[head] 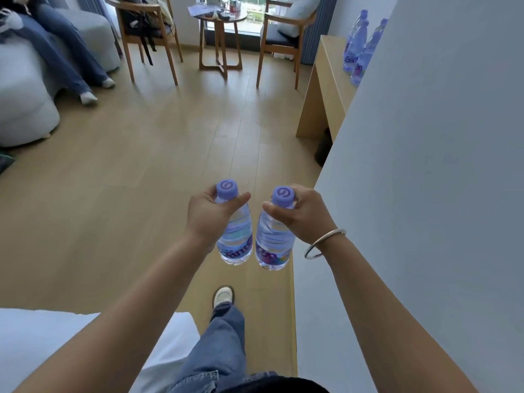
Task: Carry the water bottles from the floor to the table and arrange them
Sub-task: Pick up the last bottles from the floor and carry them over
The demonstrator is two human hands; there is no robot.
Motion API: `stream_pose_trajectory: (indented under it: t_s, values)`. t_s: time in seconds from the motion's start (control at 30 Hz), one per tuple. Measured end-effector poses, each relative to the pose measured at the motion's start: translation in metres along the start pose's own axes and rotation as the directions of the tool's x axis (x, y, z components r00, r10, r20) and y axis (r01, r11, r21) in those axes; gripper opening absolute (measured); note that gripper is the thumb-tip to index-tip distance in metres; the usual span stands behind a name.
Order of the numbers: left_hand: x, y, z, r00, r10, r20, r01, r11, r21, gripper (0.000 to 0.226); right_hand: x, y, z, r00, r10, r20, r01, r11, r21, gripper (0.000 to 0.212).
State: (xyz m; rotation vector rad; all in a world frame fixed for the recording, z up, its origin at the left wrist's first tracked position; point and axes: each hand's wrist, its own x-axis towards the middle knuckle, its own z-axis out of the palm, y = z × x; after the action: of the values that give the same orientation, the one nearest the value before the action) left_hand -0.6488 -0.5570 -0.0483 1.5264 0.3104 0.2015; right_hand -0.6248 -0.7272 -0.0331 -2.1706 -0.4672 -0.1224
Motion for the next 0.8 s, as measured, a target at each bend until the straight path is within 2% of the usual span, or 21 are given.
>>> stream_pose_trajectory:
  t_s: [0.4,0.53,0.8]
  values:
    - [0.263,0.045,0.04,0.985,0.007,0.175,-0.016,0.999,0.045,0.014,0.232,0.058,0.009,0.977,0.117,-0.18,-0.119,0.993,-0.005,0.031]
    - [0.326,0.051,0.051,0.979,0.012,0.206,-0.029,0.996,0.079,0.014,0.286,0.078,0.011,0.96,0.171,-0.223,-0.174,0.985,0.007,0.034]
    - [0.441,0.034,0.087,0.97,-0.051,0.238,0.035,0.997,0.072,0.015,0.39,0.129,0.006,0.942,0.22,-0.253,-0.225,0.974,0.01,0.034]
